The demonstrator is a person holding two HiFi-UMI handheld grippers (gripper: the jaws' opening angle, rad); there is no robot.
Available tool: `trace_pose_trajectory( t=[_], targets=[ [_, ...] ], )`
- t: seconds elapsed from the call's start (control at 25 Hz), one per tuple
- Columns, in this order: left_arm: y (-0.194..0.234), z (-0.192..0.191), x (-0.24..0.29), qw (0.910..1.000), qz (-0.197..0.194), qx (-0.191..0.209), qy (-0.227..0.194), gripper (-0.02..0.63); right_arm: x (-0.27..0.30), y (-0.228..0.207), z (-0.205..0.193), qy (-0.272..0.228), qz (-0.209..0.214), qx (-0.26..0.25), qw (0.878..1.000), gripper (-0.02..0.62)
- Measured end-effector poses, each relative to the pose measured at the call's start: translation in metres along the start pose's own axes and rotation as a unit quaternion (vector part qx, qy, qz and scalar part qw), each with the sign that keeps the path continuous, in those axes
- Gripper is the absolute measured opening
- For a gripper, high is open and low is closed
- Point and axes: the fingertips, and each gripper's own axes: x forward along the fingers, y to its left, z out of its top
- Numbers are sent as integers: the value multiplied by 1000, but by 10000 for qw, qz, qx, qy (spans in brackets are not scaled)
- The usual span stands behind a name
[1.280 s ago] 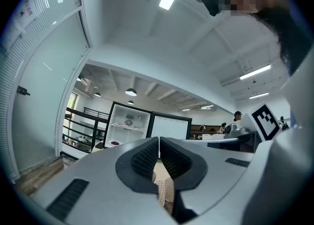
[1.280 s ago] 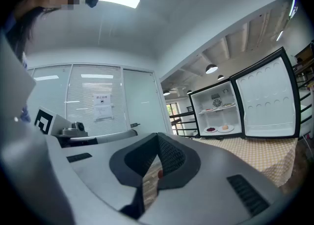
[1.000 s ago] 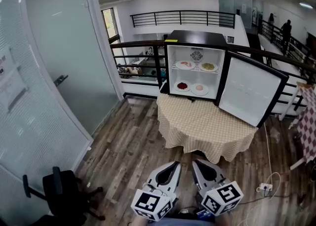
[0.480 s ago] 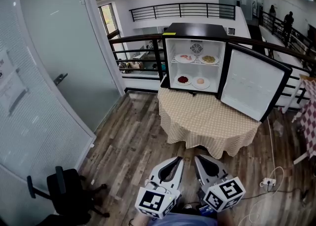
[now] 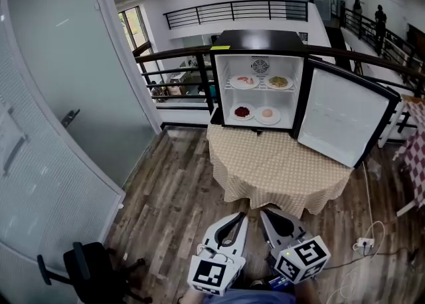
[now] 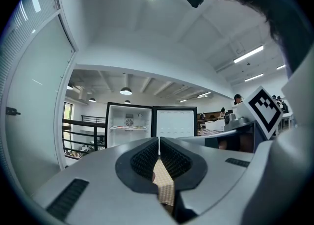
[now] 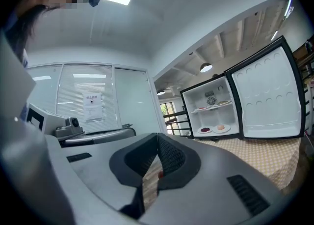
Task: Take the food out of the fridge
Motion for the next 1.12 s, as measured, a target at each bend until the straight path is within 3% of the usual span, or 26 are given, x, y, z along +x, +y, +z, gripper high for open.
trace_pose_trajectory(
  t=[0.52,1.12],
  targets=[
    [91,4,88,9983,-422,-390,-34,18,109,-54,18,96,-222,309,9992,17],
    [183,7,155,9948,-922,-424,31,18,214,-83,28,238,-619,440,9968,17]
  ],
)
